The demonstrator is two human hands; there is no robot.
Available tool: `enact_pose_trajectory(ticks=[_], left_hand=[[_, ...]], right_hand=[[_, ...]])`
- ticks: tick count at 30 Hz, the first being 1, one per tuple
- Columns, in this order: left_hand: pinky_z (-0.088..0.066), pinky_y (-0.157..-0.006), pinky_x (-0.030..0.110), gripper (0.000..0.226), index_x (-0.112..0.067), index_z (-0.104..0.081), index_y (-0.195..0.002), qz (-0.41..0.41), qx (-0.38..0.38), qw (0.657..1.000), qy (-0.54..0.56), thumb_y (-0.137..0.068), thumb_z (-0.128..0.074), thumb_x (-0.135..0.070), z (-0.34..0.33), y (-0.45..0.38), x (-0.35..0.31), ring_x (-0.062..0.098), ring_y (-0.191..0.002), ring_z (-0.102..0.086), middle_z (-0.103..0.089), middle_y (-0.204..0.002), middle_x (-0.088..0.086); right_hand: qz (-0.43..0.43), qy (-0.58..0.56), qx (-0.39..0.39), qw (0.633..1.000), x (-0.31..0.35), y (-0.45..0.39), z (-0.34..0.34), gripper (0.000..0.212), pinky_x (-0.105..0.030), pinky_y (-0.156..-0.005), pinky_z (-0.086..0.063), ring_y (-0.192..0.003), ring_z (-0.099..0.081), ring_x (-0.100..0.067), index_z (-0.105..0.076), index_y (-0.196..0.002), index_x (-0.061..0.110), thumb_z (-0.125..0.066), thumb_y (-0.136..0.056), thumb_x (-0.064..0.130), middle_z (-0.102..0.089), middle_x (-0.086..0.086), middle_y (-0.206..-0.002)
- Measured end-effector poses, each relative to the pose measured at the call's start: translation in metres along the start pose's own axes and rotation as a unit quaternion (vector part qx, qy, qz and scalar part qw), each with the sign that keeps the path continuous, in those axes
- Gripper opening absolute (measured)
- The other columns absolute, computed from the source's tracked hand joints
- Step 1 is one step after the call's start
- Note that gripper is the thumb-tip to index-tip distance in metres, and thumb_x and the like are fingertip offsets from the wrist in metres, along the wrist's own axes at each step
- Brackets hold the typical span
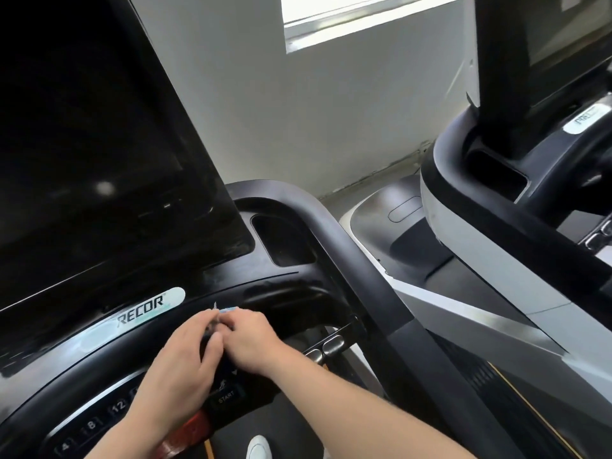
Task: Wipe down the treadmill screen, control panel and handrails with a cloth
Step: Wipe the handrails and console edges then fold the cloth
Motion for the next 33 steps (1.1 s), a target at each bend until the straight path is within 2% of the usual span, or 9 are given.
enact_pose_trajectory(ticks=[5, 12, 16, 19, 20, 24, 27, 29, 33], left_hand=[[-0.031, -0.106, 0.016, 0.045, -0.026, -0.053, -0.147, -0.009, 0.03, 0.999, -0.027, -0.103, -0.058, -0.031, -0.002, -0.003, -0.005, -0.006, -0.125, -0.045, -0.05, -0.136, -0.025], [-0.034, -0.111, 0.021, 0.051, -0.028, -0.048, -0.151, 0.001, 0.064, 0.996, -0.069, -0.103, -0.052, -0.044, -0.008, -0.015, -0.004, 0.006, -0.137, -0.049, -0.053, -0.151, -0.013], [-0.035, -0.114, 0.025, 0.053, -0.027, -0.048, -0.153, 0.011, 0.074, 0.993, -0.087, -0.104, -0.05, -0.048, -0.009, -0.016, -0.003, 0.008, -0.141, -0.048, -0.052, -0.153, -0.012], [-0.036, -0.113, 0.026, 0.05, -0.028, -0.05, -0.15, 0.008, 0.075, 0.992, -0.102, -0.105, -0.049, -0.048, -0.011, -0.016, -0.003, 0.009, -0.14, -0.049, -0.053, -0.152, -0.013], [-0.037, -0.113, 0.026, 0.049, -0.028, -0.05, -0.15, 0.005, 0.077, 0.991, -0.111, -0.105, -0.048, -0.048, -0.012, -0.015, -0.004, 0.009, -0.139, -0.05, -0.053, -0.151, -0.013], [-0.043, -0.11, 0.033, 0.047, -0.03, -0.051, -0.148, -0.009, 0.104, 0.985, -0.14, -0.106, -0.045, -0.05, -0.019, -0.013, -0.009, 0.01, -0.137, -0.053, -0.054, -0.15, -0.014], [-0.041, -0.111, 0.032, 0.047, -0.029, -0.05, -0.148, -0.012, 0.11, 0.984, -0.142, -0.106, -0.044, -0.05, -0.019, -0.013, -0.008, 0.01, -0.137, -0.051, -0.053, -0.151, -0.015], [-0.04, -0.112, 0.031, 0.048, -0.028, -0.052, -0.148, -0.015, 0.101, 0.985, -0.14, -0.106, -0.045, -0.05, -0.017, -0.013, -0.006, 0.01, -0.137, -0.052, -0.055, -0.15, -0.014], [-0.043, -0.11, 0.037, 0.07, -0.031, -0.057, -0.144, -0.032, 0.12, 0.977, -0.172, -0.094, -0.022, -0.065, -0.023, -0.013, -0.005, 0.01, -0.137, -0.052, -0.059, -0.144, -0.015]], right_hand=[[-0.097, -0.01, 0.026, 0.995, -0.021, -0.006, 0.017, 0.029, -0.043, -0.087, -0.053, -0.098, -0.069, -0.03, -0.079, -0.1, 0.009, -0.061, -0.099, 0.032, -0.076, -0.015, -0.101], [-0.117, 0.034, 0.022, 0.992, -0.035, 0.009, 0.035, 0.027, -0.03, -0.059, -0.041, -0.066, -0.052, -0.019, -0.062, -0.062, 0.015, -0.065, -0.088, 0.02, -0.055, -0.001, -0.063], [-0.101, -0.005, -0.117, 0.988, -0.044, 0.022, 0.086, 0.03, -0.035, -0.057, -0.034, -0.055, -0.039, -0.014, -0.053, -0.055, 0.014, -0.066, -0.082, 0.017, -0.042, 0.003, -0.053], [0.014, 0.161, -0.312, 0.936, -0.047, 0.033, 0.138, 0.021, -0.035, -0.074, -0.043, -0.079, -0.053, -0.019, -0.066, -0.068, 0.017, -0.064, -0.089, 0.019, -0.061, 0.002, -0.081], [0.056, 0.253, -0.313, 0.914, -0.05, 0.032, 0.141, 0.013, -0.037, -0.08, -0.048, -0.09, -0.057, -0.024, -0.071, -0.079, 0.014, -0.064, -0.089, 0.018, -0.063, -0.003, -0.095], [0.005, 0.471, -0.144, 0.87, -0.095, 0.018, 0.105, 0.032, -0.042, -0.104, -0.051, -0.125, -0.058, -0.036, -0.069, -0.117, 0.002, -0.05, -0.091, 0.007, -0.063, -0.019, -0.127], [-0.027, 0.558, -0.114, 0.822, -0.121, 0.026, 0.086, 0.044, -0.044, -0.112, -0.049, -0.127, -0.062, -0.044, -0.071, -0.12, -0.009, -0.064, -0.081, 0.009, -0.07, -0.03, -0.118], [-0.031, 0.551, -0.108, 0.827, -0.136, 0.037, 0.073, 0.056, -0.047, -0.117, -0.045, -0.135, -0.054, -0.047, -0.062, -0.132, -0.014, -0.067, -0.081, 0.01, -0.065, -0.033, -0.127], [-0.046, 0.418, -0.144, 0.896, -0.13, 0.024, 0.083, 0.064, -0.039, -0.121, -0.039, -0.156, -0.029, -0.035, -0.039, -0.152, -0.006, -0.051, -0.092, 0.014, -0.035, -0.028, -0.163]])
Point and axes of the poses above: each hand's wrist, its own y-axis away from the middle knuckle, its own z-axis out of the back of the hand, x = y × z, the point moved 5 cm from there along -y, towards the middle knuckle
